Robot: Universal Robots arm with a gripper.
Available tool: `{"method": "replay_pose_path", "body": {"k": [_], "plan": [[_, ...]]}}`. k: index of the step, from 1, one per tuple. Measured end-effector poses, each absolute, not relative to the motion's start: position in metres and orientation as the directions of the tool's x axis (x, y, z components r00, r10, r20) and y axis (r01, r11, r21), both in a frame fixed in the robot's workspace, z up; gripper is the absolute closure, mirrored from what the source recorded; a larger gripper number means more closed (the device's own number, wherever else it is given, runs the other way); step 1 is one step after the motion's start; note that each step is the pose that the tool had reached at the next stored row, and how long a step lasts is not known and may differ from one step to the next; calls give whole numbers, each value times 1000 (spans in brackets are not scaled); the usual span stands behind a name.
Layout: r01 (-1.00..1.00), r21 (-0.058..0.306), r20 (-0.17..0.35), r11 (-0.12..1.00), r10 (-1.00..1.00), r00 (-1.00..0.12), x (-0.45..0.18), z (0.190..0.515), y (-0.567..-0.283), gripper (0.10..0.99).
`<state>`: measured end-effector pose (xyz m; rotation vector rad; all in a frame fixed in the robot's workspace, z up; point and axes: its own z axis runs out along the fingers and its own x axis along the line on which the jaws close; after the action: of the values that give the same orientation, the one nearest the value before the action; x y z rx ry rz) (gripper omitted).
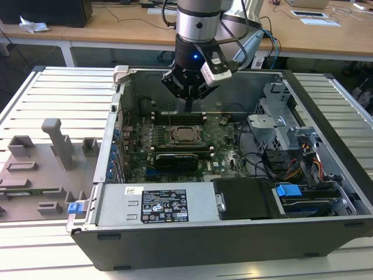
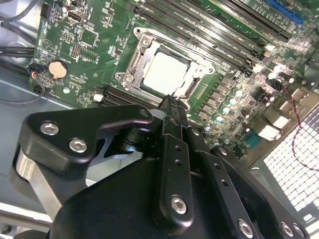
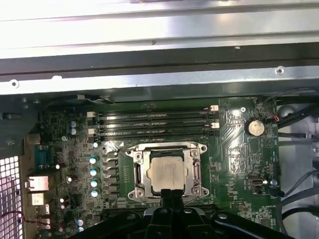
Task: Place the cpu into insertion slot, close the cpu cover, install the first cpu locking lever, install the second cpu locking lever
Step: 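Install the first cpu locking lever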
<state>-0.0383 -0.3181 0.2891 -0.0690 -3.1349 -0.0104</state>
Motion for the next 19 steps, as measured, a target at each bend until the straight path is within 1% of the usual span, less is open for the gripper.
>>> {"method": "replay_pose_path", "body": {"k": [11, 19], "plan": [[-46, 7, 6, 999, -46, -999, -38, 289, -318, 980], [-155, 7, 6, 988, -155, -988, -38, 289, -318, 980]]}}
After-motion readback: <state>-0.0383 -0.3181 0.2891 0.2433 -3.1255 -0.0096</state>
